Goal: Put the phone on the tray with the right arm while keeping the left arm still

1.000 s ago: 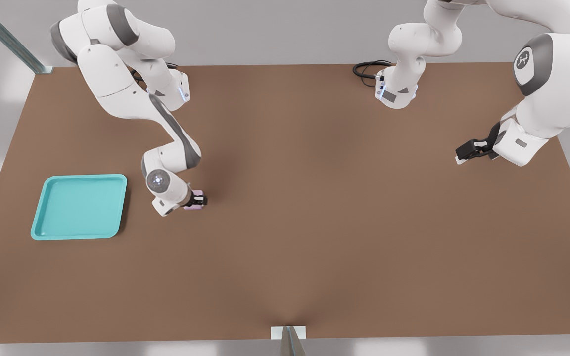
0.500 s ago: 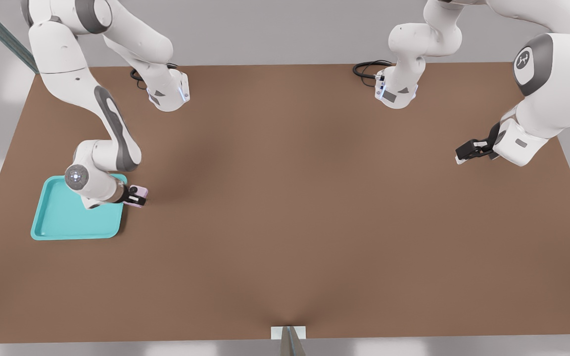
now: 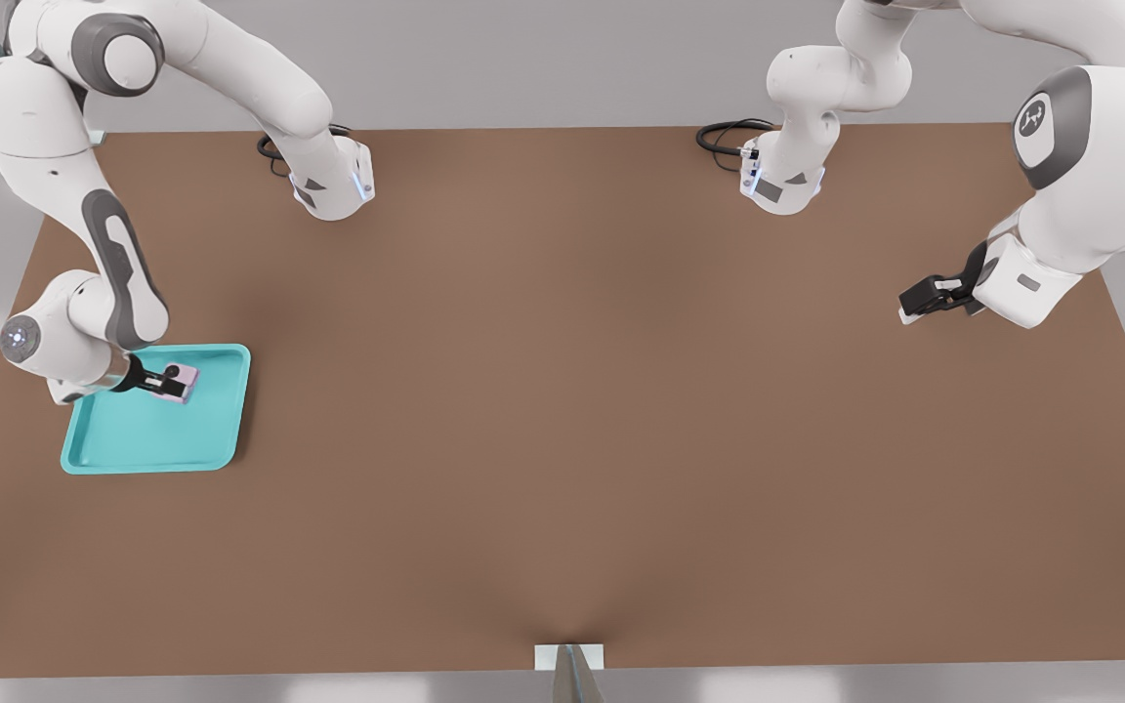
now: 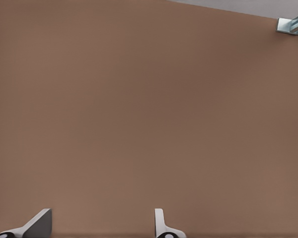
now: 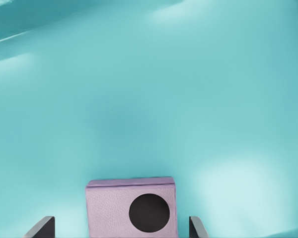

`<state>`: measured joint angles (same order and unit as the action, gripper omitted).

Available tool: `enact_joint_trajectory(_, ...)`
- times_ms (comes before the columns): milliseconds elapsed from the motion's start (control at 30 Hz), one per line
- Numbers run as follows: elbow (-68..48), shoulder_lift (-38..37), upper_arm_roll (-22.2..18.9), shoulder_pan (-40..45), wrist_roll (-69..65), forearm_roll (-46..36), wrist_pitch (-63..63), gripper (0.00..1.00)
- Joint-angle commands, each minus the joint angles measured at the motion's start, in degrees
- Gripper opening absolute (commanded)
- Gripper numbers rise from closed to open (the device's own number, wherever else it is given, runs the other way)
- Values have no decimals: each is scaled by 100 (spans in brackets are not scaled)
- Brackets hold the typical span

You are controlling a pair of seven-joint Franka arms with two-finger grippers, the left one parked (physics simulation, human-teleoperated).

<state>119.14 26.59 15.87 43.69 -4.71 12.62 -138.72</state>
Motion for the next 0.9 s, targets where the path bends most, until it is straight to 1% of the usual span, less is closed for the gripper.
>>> enact_joint_trajectory(0,-189,-259,92,-45,-1875,47,379,100)
enact_joint_trajectory(33,-847,-426,548,-10,-1814,39,1371,100)
enact_joint_trajectory(67,-1857,-426,1066,-107,-1604,56,2374,100)
enact_joint_trajectory(100,-2403,-435,1594,-115,-1226,65,2876,100)
enact_joint_trajectory(133,-2728,-461,2112,-107,-840,266,3209,100)
enact_joint_trajectory(167,-2861,-593,2762,-98,-313,591,3377,100)
enact_joint_trajectory(200,-2809,-961,2992,-176,5,566,3386,100)
enact_joint_trajectory(233,-2861,-1226,2643,-816,295,539,3772,100)
enact_joint_trajectory(267,-2984,-1401,1282,-2020,261,-22,3834,100)
enact_joint_trajectory(300,-2897,-1718,-520,-3673,269,-304,3835,100)
enact_joint_trajectory(333,-2817,-1920,-1199,-4325,287,-331,3826,100)
enact_joint_trajectory(367,-2703,-2052,-1481,-4615,304,-383,3817,100)
enact_joint_trajectory(467,-2853,-1973,-1437,-4501,331,-612,4054,100)
enact_joint_trajectory(500,-2923,-2087,-1385,-4493,436,-962,4308,100)
enact_joint_trajectory(533,-3081,-2167,-1490,-4536,1006,-1174,4668,100)
enact_joint_trajectory(567,-3081,-2210,-1691,-4781,964,-1139,4757,100)
enact_joint_trajectory(600,-3072,-2263,-1991,-5090,955,-1148,4740,100)
enact_joint_trajectory(667,-2967,-2167,-1921,-5108,955,-1192,4459,100)
enact_joint_trajectory(733,-2949,-2175,-1921,-5090,683,-1227,4494,100)
enact_joint_trajectory(867,-2949,-2167,-1921,-5081,665,-1236,4529,100)
